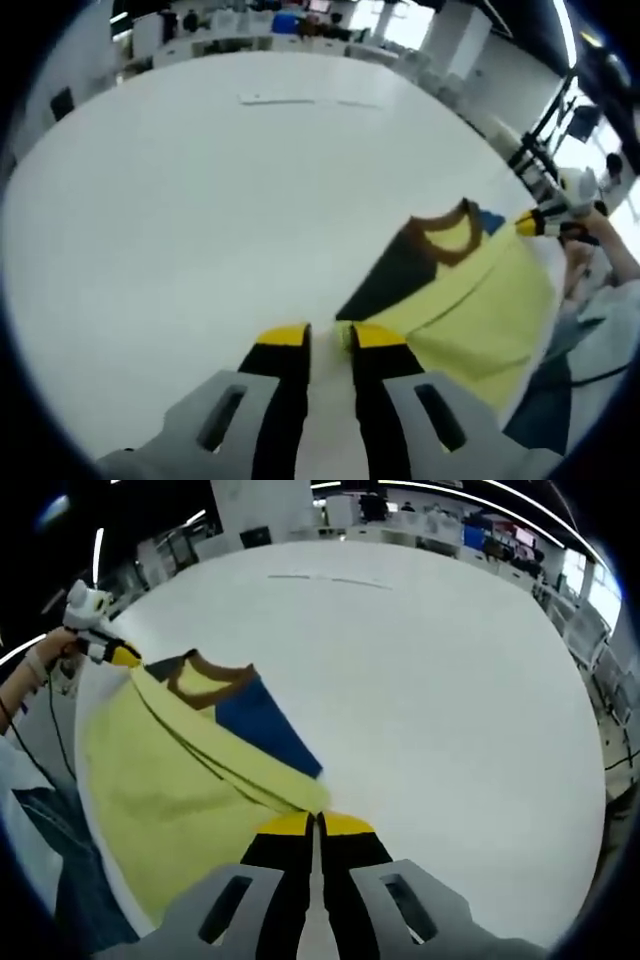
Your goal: Fold the garment on the visible template until the final outline fits inside the template.
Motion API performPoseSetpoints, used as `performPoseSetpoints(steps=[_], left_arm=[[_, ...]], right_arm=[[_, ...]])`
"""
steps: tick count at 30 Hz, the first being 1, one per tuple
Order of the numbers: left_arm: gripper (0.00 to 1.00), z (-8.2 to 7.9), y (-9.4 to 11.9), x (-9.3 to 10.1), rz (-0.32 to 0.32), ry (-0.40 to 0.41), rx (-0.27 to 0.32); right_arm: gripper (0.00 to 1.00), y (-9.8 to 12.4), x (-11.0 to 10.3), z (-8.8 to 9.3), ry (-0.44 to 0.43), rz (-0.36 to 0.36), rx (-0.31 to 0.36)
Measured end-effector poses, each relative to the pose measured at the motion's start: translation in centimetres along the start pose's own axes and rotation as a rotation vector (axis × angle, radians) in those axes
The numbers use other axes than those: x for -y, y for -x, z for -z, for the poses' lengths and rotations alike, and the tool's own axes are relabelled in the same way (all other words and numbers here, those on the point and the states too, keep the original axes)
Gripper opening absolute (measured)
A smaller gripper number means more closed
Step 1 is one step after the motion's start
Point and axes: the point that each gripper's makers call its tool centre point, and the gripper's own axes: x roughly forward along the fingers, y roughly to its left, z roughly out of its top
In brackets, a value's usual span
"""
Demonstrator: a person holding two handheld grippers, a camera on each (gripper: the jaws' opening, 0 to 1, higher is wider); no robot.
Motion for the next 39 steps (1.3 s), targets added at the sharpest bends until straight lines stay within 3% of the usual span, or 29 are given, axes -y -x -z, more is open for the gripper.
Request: performPoseSetpoints(steps=[18,25,33,39], left_arm=[[0.22,-1.4,1.6,0.9,-0.001,-0.027,0.065],[0.25,-1.0,2.2,1.1,-0.010,-0.036,0.061],[0.26,-0.5,3.0,1.2,-0.022,-0.041,0.060],[0.27,-0.3,3.6,1.4,-0.029,-0.041,0.072]], right_arm=[[0.03,0.0,0.0,0.0,0.000,0.009,0.018],[0.05,0.0,-0.2,0.0,0.028,0.007,0.017],[0.16,0.7,0.2,-0.1,0.057,0.043,0.012],[0.17,1.2,0.4,-0.3,0.055,0.049,0.033]])
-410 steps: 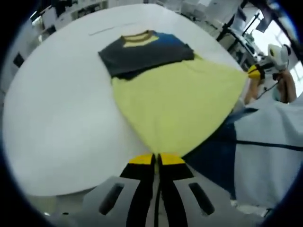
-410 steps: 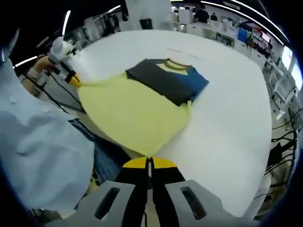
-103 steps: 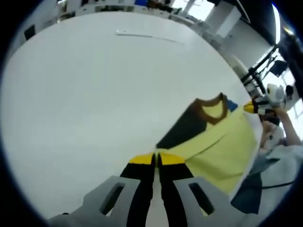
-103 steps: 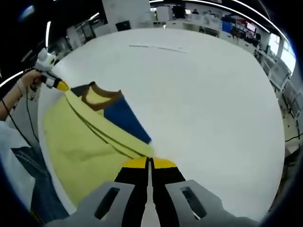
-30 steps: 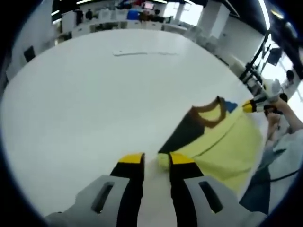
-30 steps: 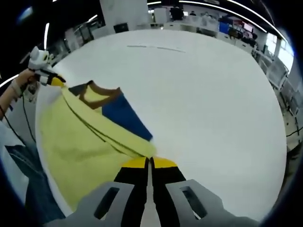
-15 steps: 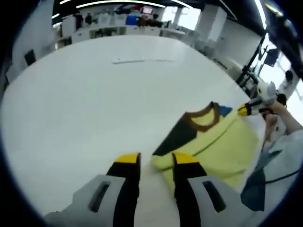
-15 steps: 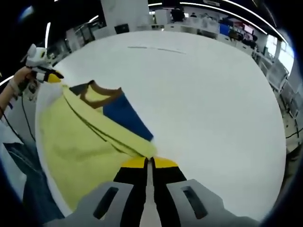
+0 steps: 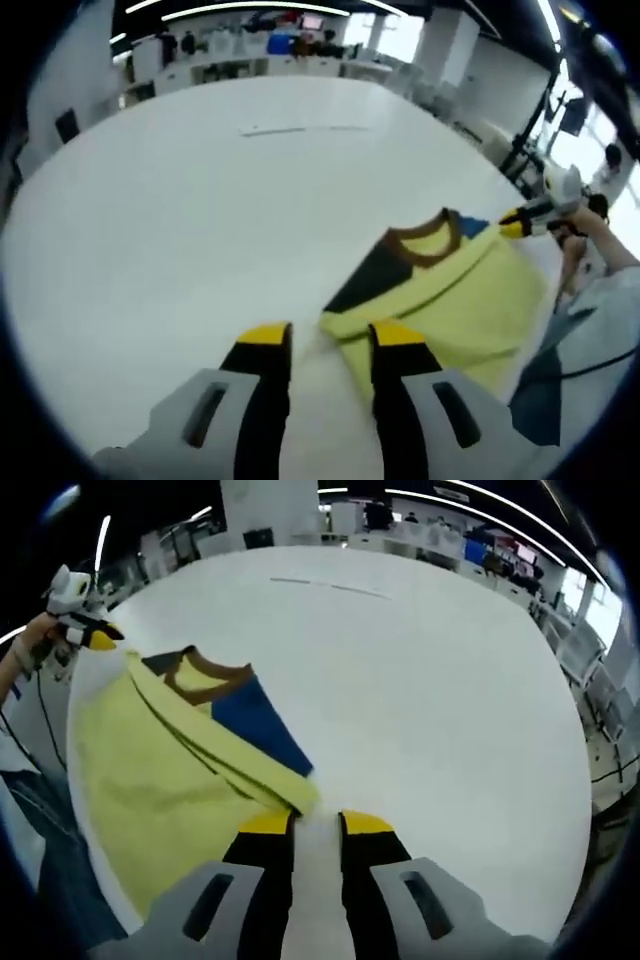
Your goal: Fold the garment on the visible template until the final outline fits inside the template.
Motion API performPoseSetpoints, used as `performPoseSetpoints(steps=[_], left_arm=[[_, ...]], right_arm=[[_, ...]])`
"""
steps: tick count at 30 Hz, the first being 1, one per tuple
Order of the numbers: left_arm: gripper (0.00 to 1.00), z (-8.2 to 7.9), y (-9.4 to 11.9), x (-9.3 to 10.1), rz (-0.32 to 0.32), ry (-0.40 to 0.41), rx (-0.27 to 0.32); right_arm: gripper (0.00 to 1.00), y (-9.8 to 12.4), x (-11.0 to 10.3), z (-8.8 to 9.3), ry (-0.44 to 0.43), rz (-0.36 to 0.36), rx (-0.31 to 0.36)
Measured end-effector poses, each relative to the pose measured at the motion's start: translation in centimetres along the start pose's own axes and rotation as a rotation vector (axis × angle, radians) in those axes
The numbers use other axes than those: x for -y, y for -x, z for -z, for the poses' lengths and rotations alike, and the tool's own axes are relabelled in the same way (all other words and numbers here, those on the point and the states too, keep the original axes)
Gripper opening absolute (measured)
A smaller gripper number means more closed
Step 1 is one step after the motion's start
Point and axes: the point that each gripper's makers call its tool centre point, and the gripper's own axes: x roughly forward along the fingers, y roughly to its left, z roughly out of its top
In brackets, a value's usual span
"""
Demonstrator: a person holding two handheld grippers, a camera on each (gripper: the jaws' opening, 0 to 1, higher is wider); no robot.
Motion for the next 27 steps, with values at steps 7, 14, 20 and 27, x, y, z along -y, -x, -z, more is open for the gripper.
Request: performPoseSetpoints(steps=[7,14,20,27], left_arm=[[0.29,0.0,0.5,0.2,-0.008,-0.007,0.013],[0.30,-0.1,1.3,0.6,-0.008,-0.006,0.031],[0.32,0.1,2.1,1.1,-0.009,-0.017,0.030],[0.36,0.2,2.9,1.5,-0.018,-0.035,0.036]], right_arm=[[0.21,1.0,0.1,-0.7,0.016,0.012,0.030],[0.30,1.9,0.1,-1.2,0.040,0.027,0.051],[0.34,2.4,-0.4,-1.6,0.058,0.024,0.060],[0.41,3.3,-1.0,-2.2,0.099,0.018,0.074]])
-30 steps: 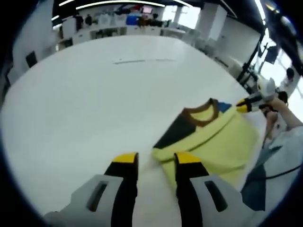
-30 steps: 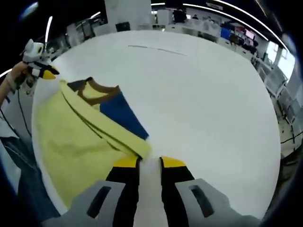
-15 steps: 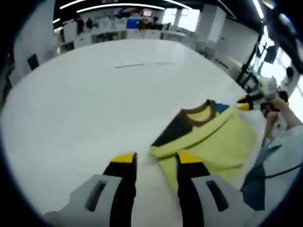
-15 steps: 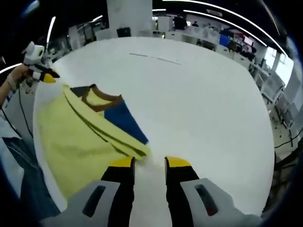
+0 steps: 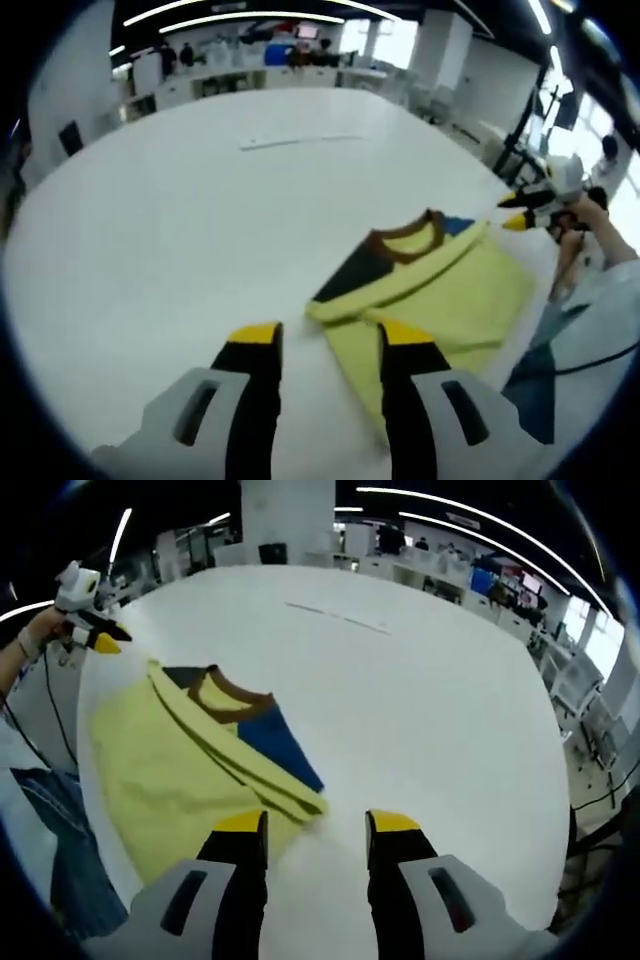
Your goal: Fold the garment on the visible template until the final outline fits inside the template.
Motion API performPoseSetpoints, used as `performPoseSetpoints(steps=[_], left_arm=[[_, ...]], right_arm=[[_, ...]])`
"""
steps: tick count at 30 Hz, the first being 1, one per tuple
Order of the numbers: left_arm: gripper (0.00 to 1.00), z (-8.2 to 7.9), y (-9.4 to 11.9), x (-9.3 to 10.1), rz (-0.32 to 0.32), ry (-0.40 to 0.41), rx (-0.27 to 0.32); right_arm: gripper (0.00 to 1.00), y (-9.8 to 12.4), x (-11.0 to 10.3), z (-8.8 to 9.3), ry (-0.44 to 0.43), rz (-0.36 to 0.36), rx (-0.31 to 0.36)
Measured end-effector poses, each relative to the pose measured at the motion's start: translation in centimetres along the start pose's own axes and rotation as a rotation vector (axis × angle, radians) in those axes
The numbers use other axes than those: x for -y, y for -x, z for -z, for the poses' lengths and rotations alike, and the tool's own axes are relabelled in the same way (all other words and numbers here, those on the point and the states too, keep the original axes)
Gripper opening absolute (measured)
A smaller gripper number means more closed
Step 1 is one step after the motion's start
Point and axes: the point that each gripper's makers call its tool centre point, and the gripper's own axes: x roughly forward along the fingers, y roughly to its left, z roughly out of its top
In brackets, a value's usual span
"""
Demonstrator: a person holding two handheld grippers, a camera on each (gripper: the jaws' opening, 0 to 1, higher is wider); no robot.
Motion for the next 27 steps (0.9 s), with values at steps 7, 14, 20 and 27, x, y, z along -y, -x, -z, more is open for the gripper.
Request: performPoseSetpoints(steps=[7,14,20,27], left_arm=[[0.47,0.4,0.7,0.3,-0.016,-0.033,0.004],[0.52,0.4,1.4,0.6,-0.010,-0.039,0.017],[0.57,0.7,1.9,1.0,-0.007,-0.058,0.016],[0.70,0.3,2.5,1.2,-0.026,-0.107,0.030]], right_arm=[[0.48,0.7,-0.7,-0.3,0.014,-0.015,0.001],[0.57,1.6,-1.5,-1.1,0.032,-0.018,0.025],[0.61,2.5,-2.2,-1.7,0.052,-0.019,0.043],[0.70,3.2,-3.0,-1.8,0.069,-0.023,0.052]])
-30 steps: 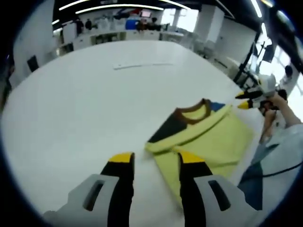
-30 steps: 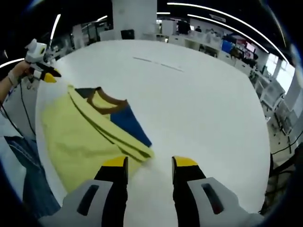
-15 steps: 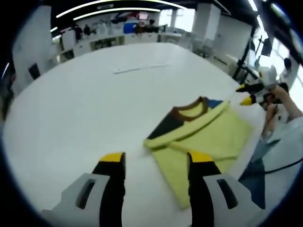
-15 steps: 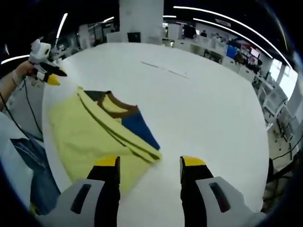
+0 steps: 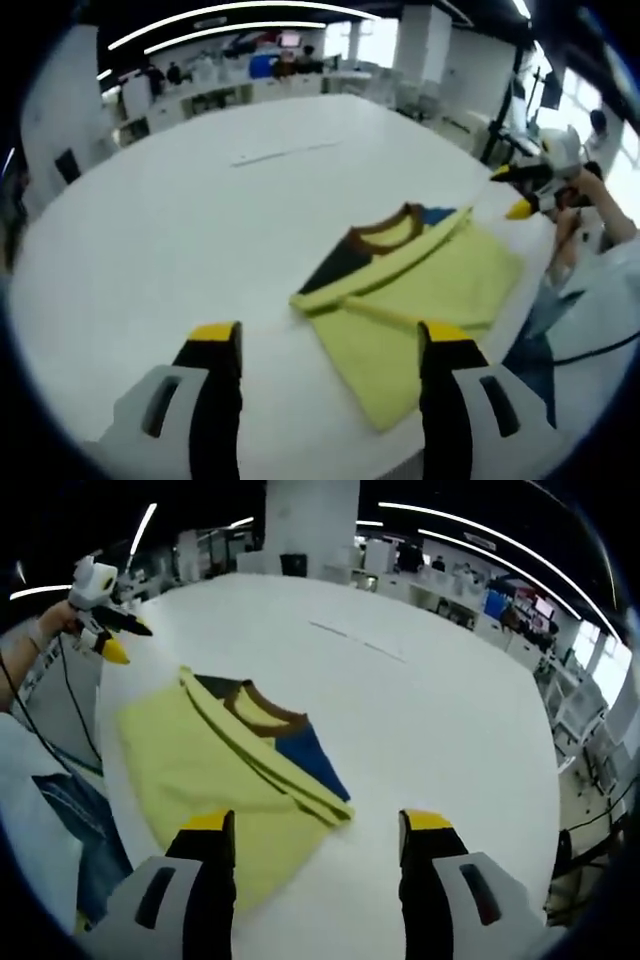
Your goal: Fold the garment on the visible template until the final outline fits inside the template.
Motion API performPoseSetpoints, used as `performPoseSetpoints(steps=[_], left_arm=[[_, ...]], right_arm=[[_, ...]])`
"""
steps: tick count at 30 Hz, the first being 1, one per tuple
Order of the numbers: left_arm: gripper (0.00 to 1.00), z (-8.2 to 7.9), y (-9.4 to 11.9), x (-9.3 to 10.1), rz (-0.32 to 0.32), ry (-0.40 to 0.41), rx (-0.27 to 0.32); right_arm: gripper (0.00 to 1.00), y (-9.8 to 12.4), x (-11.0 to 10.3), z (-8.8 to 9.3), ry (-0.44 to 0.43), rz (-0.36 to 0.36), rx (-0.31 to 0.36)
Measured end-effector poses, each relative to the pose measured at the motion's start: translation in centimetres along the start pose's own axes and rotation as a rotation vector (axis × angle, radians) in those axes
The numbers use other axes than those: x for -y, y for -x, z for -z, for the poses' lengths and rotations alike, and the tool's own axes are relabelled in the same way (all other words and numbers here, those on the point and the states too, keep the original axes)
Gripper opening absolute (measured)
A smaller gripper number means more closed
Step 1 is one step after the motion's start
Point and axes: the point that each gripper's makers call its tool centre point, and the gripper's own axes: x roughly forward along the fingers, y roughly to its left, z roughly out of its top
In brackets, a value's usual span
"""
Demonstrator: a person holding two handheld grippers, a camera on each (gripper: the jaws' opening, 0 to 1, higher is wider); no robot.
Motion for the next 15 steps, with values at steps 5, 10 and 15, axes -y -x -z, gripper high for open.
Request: performPoseSetpoints(steps=[5,10,15], left_arm=[[0.73,0.3,0.4,0.4,0.004,-0.007,-0.009],[0.81,0.9,0.6,1.1,0.015,-0.024,-0.024],[0.85,0.5,0.8,1.8,0.045,0.003,0.007]], right_arm=[[0.87,0.4,0.2,-0.1,0.000,0.037,0.008],[0.89,0.9,-0.2,0.1,-0.010,0.029,0.008],[0.99,1.2,-0.1,0.1,-0.016,0.050,0.012]])
